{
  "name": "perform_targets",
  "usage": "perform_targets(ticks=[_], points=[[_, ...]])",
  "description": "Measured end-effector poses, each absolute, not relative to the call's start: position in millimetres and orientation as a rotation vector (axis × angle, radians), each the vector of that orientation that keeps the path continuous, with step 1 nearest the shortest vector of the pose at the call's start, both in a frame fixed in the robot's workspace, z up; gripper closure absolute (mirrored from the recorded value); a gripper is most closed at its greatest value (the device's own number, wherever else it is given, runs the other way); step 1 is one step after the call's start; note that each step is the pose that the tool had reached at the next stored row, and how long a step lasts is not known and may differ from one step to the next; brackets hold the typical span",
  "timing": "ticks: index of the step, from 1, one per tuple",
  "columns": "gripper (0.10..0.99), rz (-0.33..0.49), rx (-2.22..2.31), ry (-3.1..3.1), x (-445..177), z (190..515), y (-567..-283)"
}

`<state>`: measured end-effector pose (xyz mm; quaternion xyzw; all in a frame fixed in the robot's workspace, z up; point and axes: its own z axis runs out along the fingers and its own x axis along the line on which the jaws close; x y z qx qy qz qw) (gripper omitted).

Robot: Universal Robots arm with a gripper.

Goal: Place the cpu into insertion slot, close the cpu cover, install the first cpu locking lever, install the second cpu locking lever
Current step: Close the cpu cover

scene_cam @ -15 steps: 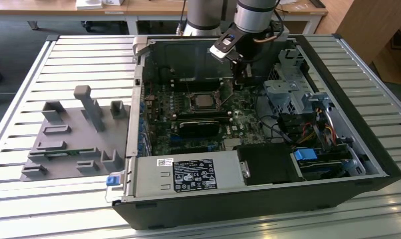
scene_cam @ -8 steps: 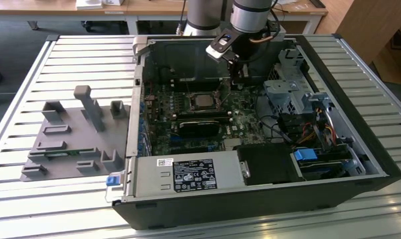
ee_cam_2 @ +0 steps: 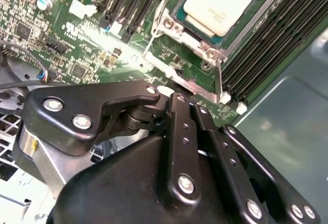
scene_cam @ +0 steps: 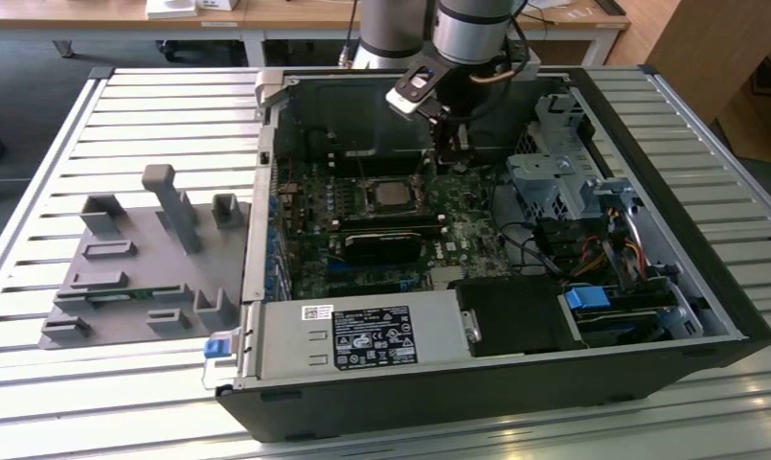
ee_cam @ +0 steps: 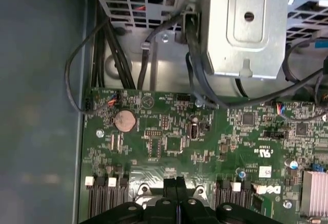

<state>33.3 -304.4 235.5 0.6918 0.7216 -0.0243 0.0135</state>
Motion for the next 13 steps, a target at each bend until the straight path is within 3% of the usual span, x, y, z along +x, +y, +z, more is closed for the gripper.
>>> perform_targets(ticks=[13], points=[[0.980,-0.076,2.155,2.248,16.5,231.5,-303.8]])
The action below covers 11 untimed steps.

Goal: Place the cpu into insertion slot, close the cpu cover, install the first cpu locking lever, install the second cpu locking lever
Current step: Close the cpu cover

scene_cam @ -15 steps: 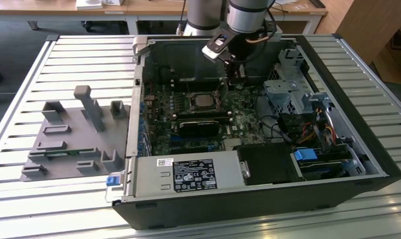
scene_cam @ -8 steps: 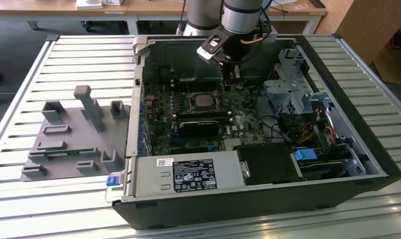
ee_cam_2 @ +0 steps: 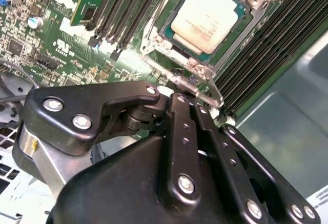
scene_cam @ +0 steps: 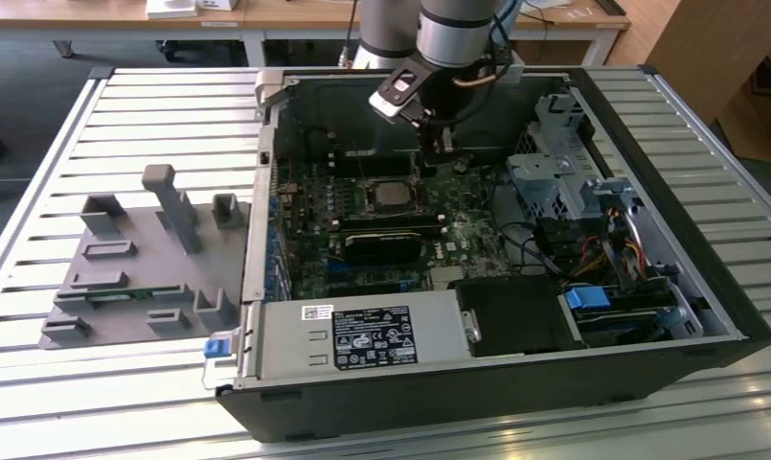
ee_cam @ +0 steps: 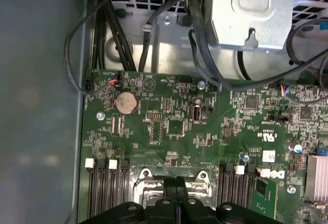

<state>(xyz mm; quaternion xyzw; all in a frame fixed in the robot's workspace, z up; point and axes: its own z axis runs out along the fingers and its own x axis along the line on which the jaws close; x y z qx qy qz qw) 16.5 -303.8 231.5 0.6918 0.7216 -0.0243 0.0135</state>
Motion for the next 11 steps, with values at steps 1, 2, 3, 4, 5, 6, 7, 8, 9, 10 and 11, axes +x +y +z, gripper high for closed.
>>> perform_targets(ticks=[1,2,3,4,5,6,7,8,9,10,11], points=[[0.980,-0.076,2.155,2.248,15.4,231.2,-303.8],[0.980,-0.076,2.155,2.248,14.3,230.9,-303.8],[0.980,-0.076,2.155,2.248,13.2,230.6,-303.7],[0.980,-0.076,2.154,2.248,12.0,230.3,-303.7],[0.980,-0.076,2.155,2.248,10.9,229.9,-303.6],[0.980,-0.076,2.155,2.248,9.9,229.5,-303.5],[0.980,-0.076,2.155,2.247,8.8,229.1,-303.5],[0.980,-0.076,2.155,2.247,7.7,228.7,-303.5],[0.980,-0.076,2.154,2.247,6.6,228.2,-303.4],[0.980,-0.076,2.154,2.247,5.4,227.7,-303.4],[0.980,-0.076,2.154,2.247,4.2,227.4,-303.4]])
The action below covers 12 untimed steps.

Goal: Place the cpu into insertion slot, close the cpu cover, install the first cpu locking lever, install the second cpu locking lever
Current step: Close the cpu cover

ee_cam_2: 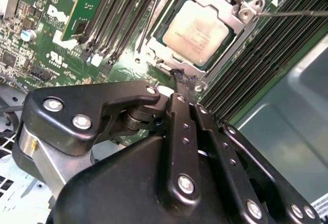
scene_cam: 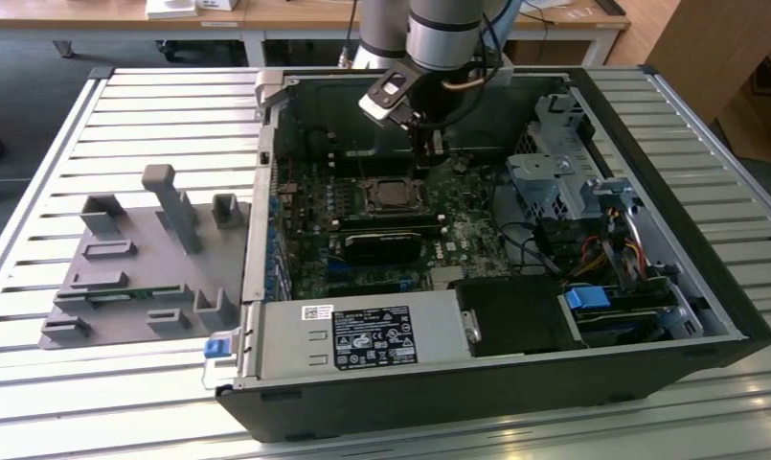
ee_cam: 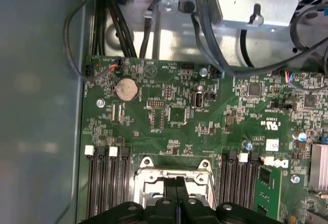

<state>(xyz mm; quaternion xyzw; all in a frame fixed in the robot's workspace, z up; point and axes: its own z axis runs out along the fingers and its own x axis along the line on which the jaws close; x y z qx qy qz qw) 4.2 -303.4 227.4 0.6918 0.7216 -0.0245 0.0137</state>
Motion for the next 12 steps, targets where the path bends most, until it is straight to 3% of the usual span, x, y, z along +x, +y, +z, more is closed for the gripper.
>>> perform_targets(ticks=[12], points=[[0.980,-0.076,2.154,2.247,-16.8,226.9,-303.1]])
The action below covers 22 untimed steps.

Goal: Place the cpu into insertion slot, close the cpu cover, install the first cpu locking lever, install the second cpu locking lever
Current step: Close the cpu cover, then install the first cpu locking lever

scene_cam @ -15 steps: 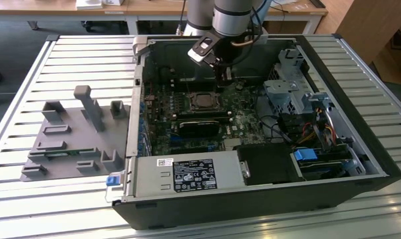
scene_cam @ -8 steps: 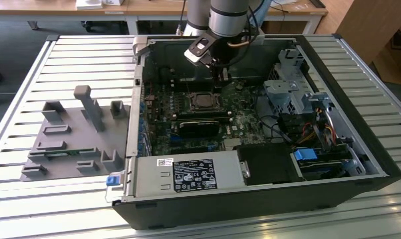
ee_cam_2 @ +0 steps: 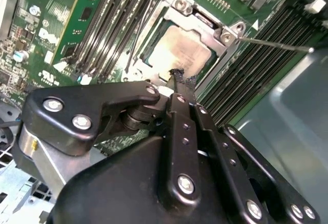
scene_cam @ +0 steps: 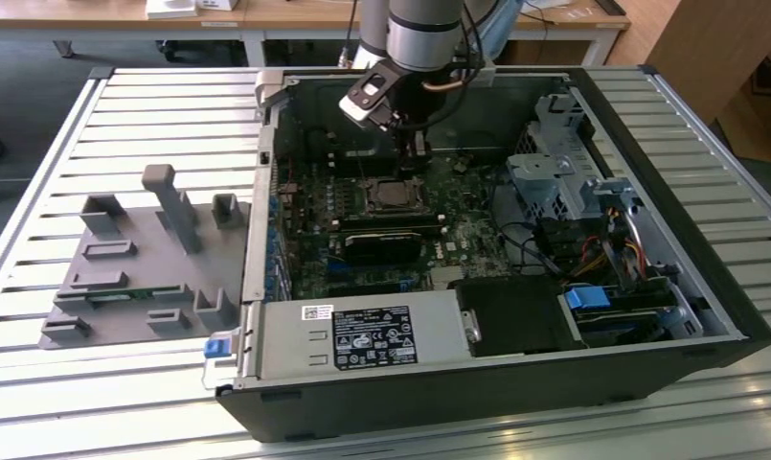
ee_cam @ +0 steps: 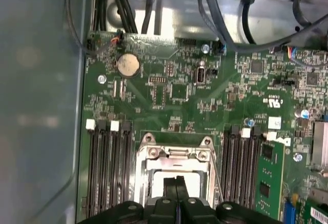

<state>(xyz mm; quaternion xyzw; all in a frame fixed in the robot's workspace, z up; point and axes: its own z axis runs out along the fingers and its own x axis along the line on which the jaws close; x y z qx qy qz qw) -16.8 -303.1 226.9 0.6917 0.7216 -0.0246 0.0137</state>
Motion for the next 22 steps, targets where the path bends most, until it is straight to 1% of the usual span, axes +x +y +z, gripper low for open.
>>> perform_targets(ticks=[22], points=[[0.980,-0.077,2.154,2.247,-28.5,227.5,-303.2]])
